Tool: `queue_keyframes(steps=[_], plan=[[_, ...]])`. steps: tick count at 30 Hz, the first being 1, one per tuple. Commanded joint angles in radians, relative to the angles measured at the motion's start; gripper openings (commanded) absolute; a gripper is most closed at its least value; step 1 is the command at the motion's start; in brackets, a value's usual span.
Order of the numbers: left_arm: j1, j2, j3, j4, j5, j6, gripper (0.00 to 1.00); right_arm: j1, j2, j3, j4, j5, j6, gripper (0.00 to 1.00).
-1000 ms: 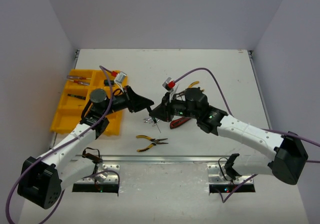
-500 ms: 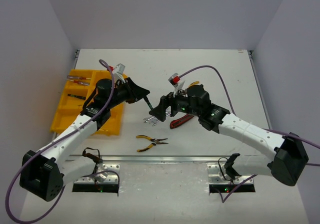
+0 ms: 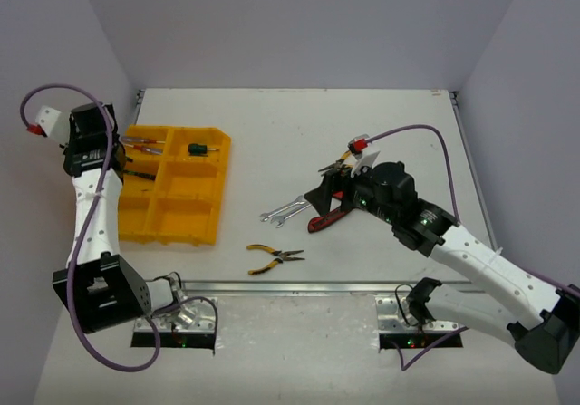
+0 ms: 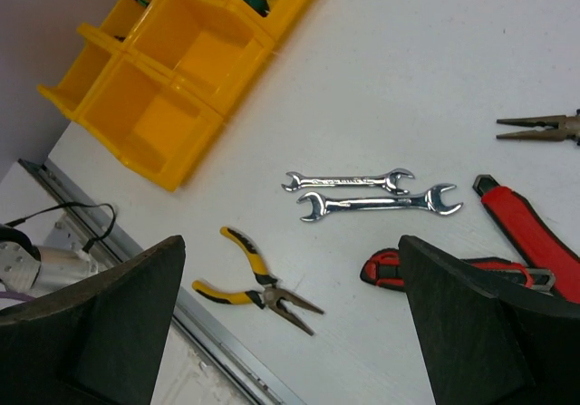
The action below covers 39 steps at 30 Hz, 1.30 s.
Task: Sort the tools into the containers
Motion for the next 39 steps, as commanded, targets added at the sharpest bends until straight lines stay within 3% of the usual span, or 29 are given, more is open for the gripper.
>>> queue_keyframes(steps=[1,17,19,22,25,31,35,39], plan=[[0.032,0.04,0.114,-0.029,-0.194,0.033,0.0,-0.005,-0.027,-0.036,-0.023,0.017,-0.001,0.99],[0.07,0.375,0.12,0.0,0.119,0.024,0.0,-0.008,-0.06,-0.058,-0.023,-0.012,0.015,0.99],[0.07,0.393,0.126,-0.005,0.155,0.032,0.14,-0.007,-0.048,-0.056,-0.023,-0.016,0.02,0.99],[0.07,0.389,0.133,-0.02,0.188,0.029,0.63,-0.007,-0.021,-0.053,-0.024,-0.014,0.021,0.99],[0.07,0.347,0.121,-0.026,0.194,0.014,0.83,-0.007,0.019,-0.027,-0.047,-0.013,0.017,0.99],[0.07,0.195,0.148,-0.029,0.288,0.047,1.0,-0.006,0.137,0.022,-0.067,-0.065,-0.049,0.99],[0.066,0.05,0.146,-0.021,0.397,0.099,1.0,-0.007,0.228,0.078,-0.135,0.076,-0.032,0.99],[0.011,-0.108,0.068,-0.016,0.506,0.167,1.0,-0.008,0.355,0.174,-0.254,0.322,0.11,0.99]])
